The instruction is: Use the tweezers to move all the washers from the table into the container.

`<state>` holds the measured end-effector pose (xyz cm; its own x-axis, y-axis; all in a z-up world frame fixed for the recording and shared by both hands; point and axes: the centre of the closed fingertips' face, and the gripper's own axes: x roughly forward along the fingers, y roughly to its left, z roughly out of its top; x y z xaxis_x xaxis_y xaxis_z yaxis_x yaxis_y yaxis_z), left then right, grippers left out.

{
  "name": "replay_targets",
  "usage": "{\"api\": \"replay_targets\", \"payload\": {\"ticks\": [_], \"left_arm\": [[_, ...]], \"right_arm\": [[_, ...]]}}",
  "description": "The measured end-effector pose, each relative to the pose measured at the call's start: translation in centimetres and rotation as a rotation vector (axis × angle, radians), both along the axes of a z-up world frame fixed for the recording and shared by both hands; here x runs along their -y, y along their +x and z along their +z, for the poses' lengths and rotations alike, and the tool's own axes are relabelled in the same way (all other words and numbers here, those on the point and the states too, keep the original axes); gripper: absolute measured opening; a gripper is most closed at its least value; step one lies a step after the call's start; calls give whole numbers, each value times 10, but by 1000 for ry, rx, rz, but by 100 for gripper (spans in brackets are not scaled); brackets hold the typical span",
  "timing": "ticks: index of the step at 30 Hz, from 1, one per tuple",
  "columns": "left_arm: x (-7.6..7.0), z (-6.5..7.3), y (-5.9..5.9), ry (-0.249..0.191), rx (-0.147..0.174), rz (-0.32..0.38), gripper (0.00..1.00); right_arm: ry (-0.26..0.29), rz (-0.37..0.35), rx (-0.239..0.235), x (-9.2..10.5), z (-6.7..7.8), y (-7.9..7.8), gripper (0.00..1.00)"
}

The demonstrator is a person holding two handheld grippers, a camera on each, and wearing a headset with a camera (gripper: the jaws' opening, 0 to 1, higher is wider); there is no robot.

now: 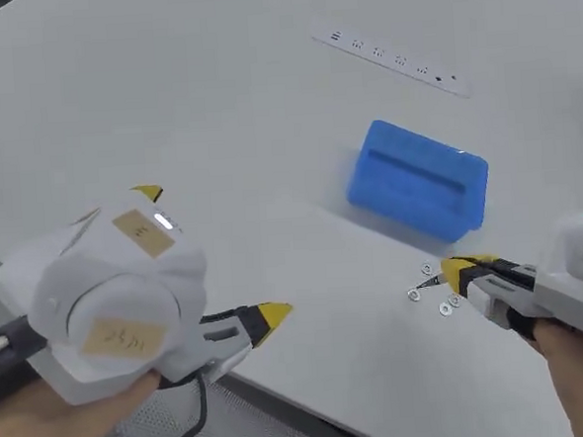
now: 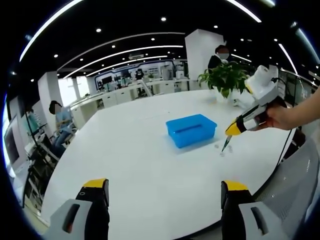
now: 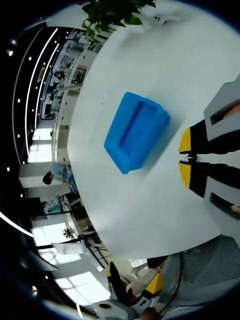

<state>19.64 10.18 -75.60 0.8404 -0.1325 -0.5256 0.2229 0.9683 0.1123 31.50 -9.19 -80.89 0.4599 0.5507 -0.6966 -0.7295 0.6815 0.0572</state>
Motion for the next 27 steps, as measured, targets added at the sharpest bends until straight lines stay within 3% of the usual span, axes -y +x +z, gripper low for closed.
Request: {"api": "replay_targets", "payload": {"ticks": [14, 27], "left_arm": [[-4, -6, -2, 6, -11, 6, 95], [-4, -10, -1, 13, -20, 8, 95]], "right_arm": [[-43, 12, -8, 2, -9, -1, 1], [-39, 7, 31, -6, -6, 7, 0]]}}
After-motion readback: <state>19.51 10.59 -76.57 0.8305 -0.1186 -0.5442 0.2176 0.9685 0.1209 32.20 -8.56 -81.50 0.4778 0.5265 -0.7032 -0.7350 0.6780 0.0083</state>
